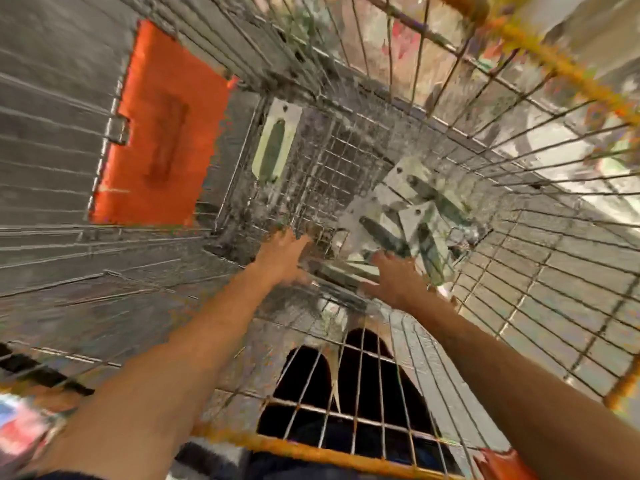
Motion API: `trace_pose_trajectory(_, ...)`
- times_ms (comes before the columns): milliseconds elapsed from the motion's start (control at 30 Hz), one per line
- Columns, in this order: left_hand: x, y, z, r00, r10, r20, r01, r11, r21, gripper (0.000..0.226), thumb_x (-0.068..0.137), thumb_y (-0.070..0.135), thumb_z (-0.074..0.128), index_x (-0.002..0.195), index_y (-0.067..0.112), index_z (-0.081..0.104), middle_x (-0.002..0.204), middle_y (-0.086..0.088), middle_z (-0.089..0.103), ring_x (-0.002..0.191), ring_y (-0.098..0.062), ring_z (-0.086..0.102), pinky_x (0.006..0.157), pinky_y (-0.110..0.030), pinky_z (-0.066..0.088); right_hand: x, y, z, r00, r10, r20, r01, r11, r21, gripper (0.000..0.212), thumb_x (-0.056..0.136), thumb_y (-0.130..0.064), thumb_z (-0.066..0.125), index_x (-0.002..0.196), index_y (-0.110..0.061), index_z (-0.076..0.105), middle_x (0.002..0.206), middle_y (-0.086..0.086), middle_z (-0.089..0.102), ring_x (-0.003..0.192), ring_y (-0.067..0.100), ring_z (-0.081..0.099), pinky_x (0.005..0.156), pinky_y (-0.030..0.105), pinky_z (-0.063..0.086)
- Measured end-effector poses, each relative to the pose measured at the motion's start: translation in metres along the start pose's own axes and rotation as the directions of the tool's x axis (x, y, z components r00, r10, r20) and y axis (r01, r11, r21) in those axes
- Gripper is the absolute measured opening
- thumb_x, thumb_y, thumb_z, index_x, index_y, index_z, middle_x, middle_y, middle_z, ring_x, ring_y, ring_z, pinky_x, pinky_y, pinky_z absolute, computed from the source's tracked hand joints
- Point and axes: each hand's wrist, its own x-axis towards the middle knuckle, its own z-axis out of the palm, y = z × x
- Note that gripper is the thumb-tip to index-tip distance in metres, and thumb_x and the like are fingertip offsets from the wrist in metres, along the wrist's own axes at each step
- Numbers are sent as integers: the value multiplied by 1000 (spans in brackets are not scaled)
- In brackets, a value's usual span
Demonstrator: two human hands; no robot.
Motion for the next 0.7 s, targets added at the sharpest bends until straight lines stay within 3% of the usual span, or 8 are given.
trace_pose_trajectory(233,31,-9,38,996,26,84,-22,999,-37,83,84,31,77,153,19,31,154,-11,38,141,-32,36,112,-47,37,28,-6,32,996,40,81,-16,961,-274,95,77,-61,69,149,-17,25,157,15,23,142,38,27,113,60,25)
trace_pose_trajectory(300,33,-5,44,998,38,58,-33,996,-83,71,87,28,74,148,18,38,145,-9,49,132,-29,47,107,-46,42,28,-5,41,997,19,68,2,955,-296,93,78,-56,70,148,-15,24,155,17,25,140,38,30,113,61,27)
trace_pose_trajectory(433,31,-1,47,997,82,1,-81,986,-143,60,86,23,71,140,18,46,129,-5,60,113,-21,61,99,-39,50,26,-5,46,1000,26,16,-20,949,-314,97,72,-64,72,143,-11,32,146,15,33,135,33,32,112,54,28)
trace_pose_trajectory(567,30,1,41,997,79,-10,-79,945,-318,49,86,17,71,131,16,52,121,-2,67,110,-21,64,97,-42,49,25,-2,43,998,52,27,-45,976,-211,95,70,-55,79,137,-6,34,143,15,34,133,32,33,112,52,31)
trace_pose_trajectory(700,31,0,36,998,52,-38,-65,845,-531,50,80,14,78,125,16,57,119,-3,67,112,-22,63,103,-55,45,22,3,37,1000,14,7,-15,997,80,77,73,-29,84,129,-7,36,123,10,54,115,28,52,99,40,46)
